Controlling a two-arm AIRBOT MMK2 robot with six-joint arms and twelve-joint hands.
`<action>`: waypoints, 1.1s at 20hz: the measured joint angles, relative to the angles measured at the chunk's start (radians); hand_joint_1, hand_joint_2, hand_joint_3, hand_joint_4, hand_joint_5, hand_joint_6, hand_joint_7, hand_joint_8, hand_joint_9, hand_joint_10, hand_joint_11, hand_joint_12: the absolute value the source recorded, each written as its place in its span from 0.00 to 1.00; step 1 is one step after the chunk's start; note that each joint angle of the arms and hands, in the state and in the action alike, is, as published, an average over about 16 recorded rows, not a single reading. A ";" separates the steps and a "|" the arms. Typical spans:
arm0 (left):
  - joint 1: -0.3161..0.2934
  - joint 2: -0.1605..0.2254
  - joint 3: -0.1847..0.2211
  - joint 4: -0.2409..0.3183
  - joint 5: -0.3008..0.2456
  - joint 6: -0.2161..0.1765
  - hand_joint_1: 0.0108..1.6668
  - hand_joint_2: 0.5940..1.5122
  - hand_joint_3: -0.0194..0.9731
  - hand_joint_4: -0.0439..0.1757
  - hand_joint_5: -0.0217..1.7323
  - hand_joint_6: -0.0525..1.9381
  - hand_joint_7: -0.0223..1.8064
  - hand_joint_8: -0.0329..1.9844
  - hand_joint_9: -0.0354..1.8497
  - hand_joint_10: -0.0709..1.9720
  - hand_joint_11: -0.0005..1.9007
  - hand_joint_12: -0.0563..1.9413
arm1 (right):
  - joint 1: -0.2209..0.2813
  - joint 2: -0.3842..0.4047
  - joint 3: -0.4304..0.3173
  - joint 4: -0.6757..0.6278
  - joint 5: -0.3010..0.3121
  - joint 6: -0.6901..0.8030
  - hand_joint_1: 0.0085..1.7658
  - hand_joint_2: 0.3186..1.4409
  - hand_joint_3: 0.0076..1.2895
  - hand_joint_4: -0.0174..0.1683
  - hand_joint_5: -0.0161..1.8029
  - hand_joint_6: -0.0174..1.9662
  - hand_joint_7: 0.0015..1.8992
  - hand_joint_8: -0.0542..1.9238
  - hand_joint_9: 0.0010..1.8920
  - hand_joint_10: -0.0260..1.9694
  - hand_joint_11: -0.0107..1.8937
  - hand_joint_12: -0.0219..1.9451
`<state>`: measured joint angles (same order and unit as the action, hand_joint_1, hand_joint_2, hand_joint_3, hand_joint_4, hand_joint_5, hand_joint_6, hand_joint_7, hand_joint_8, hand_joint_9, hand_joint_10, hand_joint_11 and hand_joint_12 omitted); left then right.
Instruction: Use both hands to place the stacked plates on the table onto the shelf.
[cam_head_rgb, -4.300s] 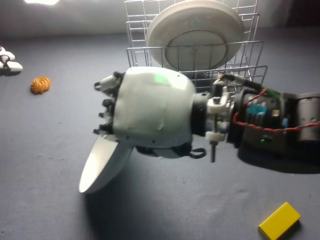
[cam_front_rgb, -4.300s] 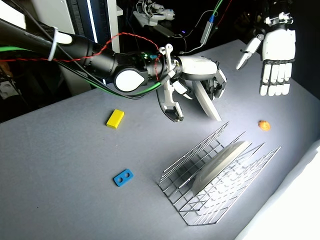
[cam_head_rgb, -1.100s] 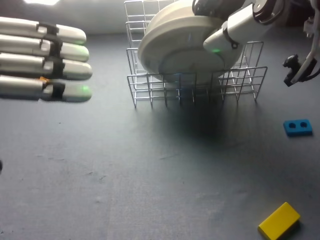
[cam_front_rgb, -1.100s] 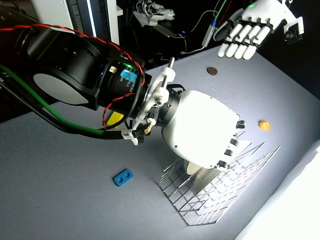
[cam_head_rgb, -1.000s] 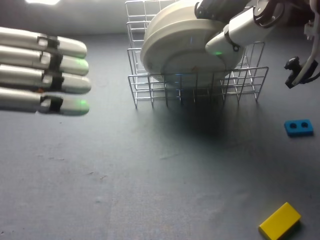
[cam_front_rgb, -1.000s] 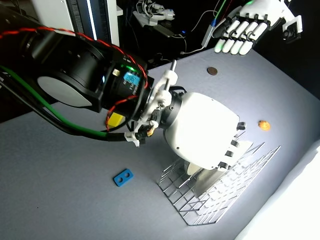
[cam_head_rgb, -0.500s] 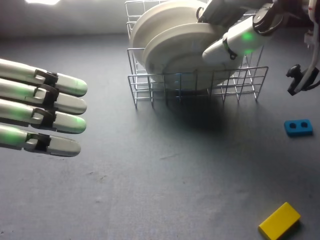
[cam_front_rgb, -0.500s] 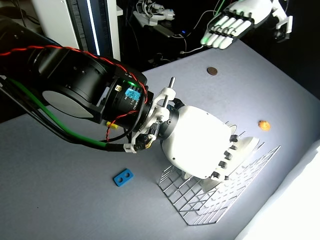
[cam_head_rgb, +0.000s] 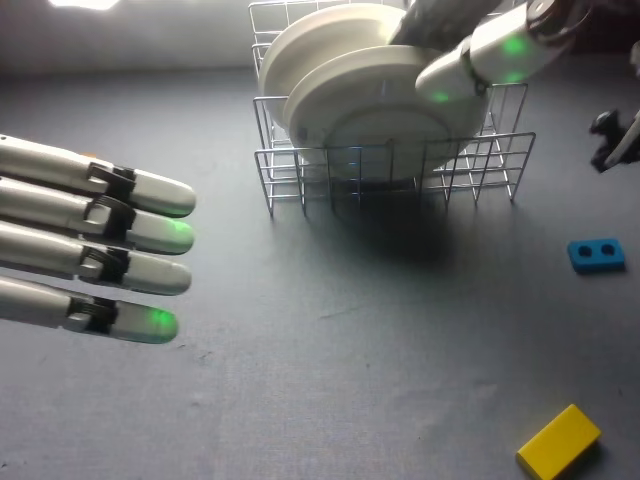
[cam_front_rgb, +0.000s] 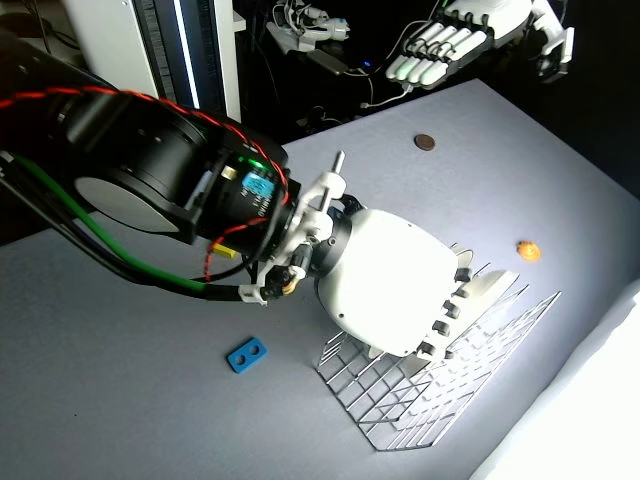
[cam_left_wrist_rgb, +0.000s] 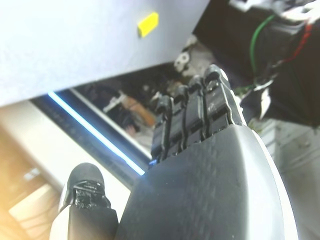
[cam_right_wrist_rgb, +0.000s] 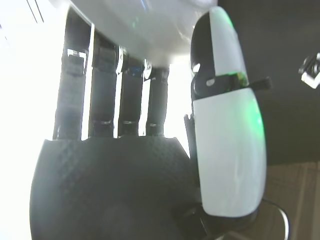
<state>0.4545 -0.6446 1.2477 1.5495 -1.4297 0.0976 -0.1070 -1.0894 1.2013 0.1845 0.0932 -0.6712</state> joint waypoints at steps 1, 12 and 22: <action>0.001 0.000 -0.006 -0.001 0.000 0.004 0.00 0.61 0.03 0.21 0.08 0.04 0.05 0.02 0.04 0.04 0.01 0.03 | 0.008 0.012 -0.014 -0.007 0.002 -0.004 0.61 0.63 0.00 0.08 0.49 0.02 0.47 0.03 0.46 0.02 0.27 0.43; 0.005 0.003 -0.050 -0.029 -0.003 0.003 0.02 0.64 0.02 0.35 0.38 0.34 0.39 0.35 0.38 0.38 0.31 0.43 | 0.044 0.184 -0.233 -0.361 0.121 0.043 0.38 0.64 0.00 0.09 0.49 0.28 0.48 0.32 0.47 0.33 0.35 0.62; 0.004 0.008 -0.055 -0.049 -0.010 -0.011 0.26 0.70 0.02 0.81 0.82 0.92 0.89 0.92 0.90 0.93 0.86 0.98 | -0.050 0.313 -0.377 -0.811 0.293 0.210 0.23 0.80 0.00 0.11 0.66 0.87 0.67 0.90 0.69 0.91 0.70 0.97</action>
<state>0.4581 -0.6362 1.1929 1.5004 -1.4398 0.0869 -0.1567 -0.7759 0.8246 -0.6260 0.3861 -0.4608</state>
